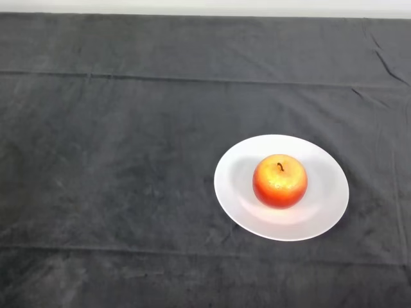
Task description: Move the apple to the plate
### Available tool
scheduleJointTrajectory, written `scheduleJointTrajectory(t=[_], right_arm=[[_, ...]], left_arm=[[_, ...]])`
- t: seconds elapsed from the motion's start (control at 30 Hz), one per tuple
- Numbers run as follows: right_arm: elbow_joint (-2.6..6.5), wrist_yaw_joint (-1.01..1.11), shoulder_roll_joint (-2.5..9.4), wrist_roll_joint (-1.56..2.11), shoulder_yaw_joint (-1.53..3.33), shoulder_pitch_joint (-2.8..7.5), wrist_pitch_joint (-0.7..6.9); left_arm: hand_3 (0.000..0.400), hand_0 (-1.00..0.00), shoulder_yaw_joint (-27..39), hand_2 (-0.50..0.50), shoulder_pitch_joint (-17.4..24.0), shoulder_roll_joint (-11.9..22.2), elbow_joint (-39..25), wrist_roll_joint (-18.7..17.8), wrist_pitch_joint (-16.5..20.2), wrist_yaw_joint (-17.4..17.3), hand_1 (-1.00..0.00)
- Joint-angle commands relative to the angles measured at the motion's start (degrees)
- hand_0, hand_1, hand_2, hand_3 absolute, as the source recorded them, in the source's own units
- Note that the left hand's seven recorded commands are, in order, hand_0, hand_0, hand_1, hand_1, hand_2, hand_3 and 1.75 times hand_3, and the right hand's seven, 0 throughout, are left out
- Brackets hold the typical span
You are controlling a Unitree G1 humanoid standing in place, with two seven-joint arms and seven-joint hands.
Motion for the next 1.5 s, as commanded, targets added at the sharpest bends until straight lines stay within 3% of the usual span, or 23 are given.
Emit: scheduleJointTrajectory(t=[0.03, 0.67, 1.5], right_arm=[[-1.43, -0.09, -1.02, 0.56, -0.26, 0.86, -0.19], [-1.35, -0.06, -1.06, 0.58, -0.28, 0.84, -0.19], [-1.29, -0.02, -1.09, 0.58, -0.29, 0.82, -0.2]], left_arm=[[0.0, 0.0, 2.6, 0.0, 2.2, 1.8, 1.9, -0.3, -0.7, -0.1, 0.0], [0.0, 0.0, 8.4, 0.0, 3.4, -0.1, 5.3, -0.2, -2.1, -0.7, 0.0], [0.0, 0.0, 10.3, 0.0, 2.1, -1.6, 5.4, 1.6, -1.5, -1.3, 0.0]])
